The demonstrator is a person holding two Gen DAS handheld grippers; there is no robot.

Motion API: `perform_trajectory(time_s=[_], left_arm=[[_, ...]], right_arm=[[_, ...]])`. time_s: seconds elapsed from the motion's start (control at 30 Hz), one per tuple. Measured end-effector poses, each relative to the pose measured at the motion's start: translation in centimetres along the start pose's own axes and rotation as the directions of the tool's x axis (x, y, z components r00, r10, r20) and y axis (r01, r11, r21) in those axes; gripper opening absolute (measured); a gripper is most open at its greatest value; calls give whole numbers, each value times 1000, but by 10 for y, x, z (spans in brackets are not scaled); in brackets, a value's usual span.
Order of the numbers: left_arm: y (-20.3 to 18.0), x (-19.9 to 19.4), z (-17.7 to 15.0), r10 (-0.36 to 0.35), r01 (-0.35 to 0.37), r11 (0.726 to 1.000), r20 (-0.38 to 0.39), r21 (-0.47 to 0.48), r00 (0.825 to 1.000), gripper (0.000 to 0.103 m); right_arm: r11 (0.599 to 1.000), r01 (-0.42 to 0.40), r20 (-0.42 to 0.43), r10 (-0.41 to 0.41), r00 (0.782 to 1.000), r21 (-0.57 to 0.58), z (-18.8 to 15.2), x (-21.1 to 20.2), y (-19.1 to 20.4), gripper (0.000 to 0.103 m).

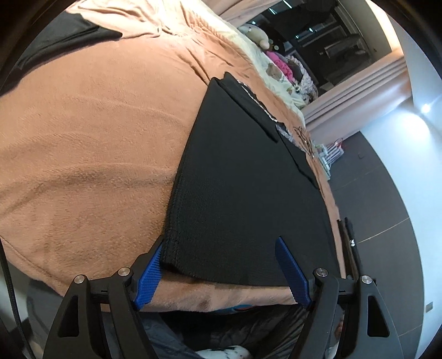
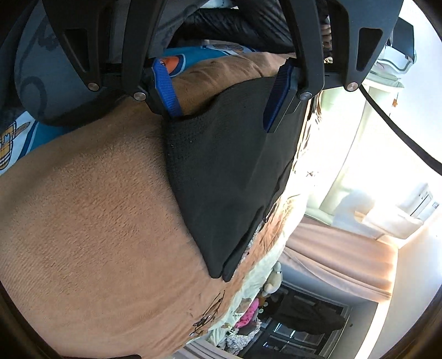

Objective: Fold small clothes
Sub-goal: 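Move both grippers to the shirt's hem edge and close on it, then lift the hem with both grippers and carry it toward the collar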

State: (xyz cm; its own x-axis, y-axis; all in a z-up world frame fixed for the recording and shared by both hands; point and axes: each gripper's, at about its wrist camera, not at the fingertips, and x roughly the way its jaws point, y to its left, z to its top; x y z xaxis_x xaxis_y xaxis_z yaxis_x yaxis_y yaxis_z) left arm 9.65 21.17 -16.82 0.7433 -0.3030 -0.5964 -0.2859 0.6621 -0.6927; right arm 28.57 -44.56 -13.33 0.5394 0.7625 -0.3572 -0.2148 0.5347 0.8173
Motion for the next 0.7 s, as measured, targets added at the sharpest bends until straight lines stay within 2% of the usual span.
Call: perform_trajectory(time_s=[0.1, 0.17, 0.2, 0.27, 0.33, 0.37, 0.4, 0.47, 0.53, 0.6, 0.63, 0.7], left_arm=[[-5, 3, 1, -7, 8, 999, 28, -31, 1000, 77], [-9, 9, -1, -19, 21, 998, 34, -54, 999, 69], [-10, 12, -2, -12, 14, 998, 38, -62, 999, 68], [-10, 15, -3, 24, -19, 997, 57, -76, 998, 58], [-6, 16, 0, 52, -45, 994, 71, -99, 996, 48], [-4, 15, 1, 66, -58, 992, 74, -110, 995, 40], [-3, 16, 3, 79, -70, 991, 76, -117, 994, 36], [1, 16, 7, 105, -93, 986, 78, -138, 991, 29], [3, 15, 8, 116, -103, 984, 84, -146, 990, 22], [5, 13, 8, 158, -144, 979, 88, -147, 984, 11], [6, 14, 8, 165, -151, 977, 85, -150, 983, 7], [6, 11, 8, 173, -158, 976, 90, -150, 981, 6]], right_arm=[[1000, -16, 29, 15, 999, 27, 0, 3, -2, 59], [999, -21, 51, 18, 999, 50, -2, 6, -5, 59], [998, -18, 55, 15, 998, 54, -3, 9, -6, 59], [999, 3, 56, -6, 998, 49, -5, 13, -3, 58], [998, 43, 56, -45, 997, 38, -6, 15, 1, 52], [997, 71, 65, -74, 995, 38, -6, 14, 3, 44], [995, 92, 77, -96, 992, 44, -6, 14, 3, 40], [994, 94, 86, -99, 991, 57, -5, 16, 6, 39], [992, 113, 78, -117, 990, 60, -6, 21, 10, 31], [987, 153, 61, -157, 986, 52, -8, 22, 13, 10], [984, 169, 61, -172, 983, 51, -8, 22, 16, 7], [982, 181, 78, -184, 980, 53, -7, 15, 22, 1]])
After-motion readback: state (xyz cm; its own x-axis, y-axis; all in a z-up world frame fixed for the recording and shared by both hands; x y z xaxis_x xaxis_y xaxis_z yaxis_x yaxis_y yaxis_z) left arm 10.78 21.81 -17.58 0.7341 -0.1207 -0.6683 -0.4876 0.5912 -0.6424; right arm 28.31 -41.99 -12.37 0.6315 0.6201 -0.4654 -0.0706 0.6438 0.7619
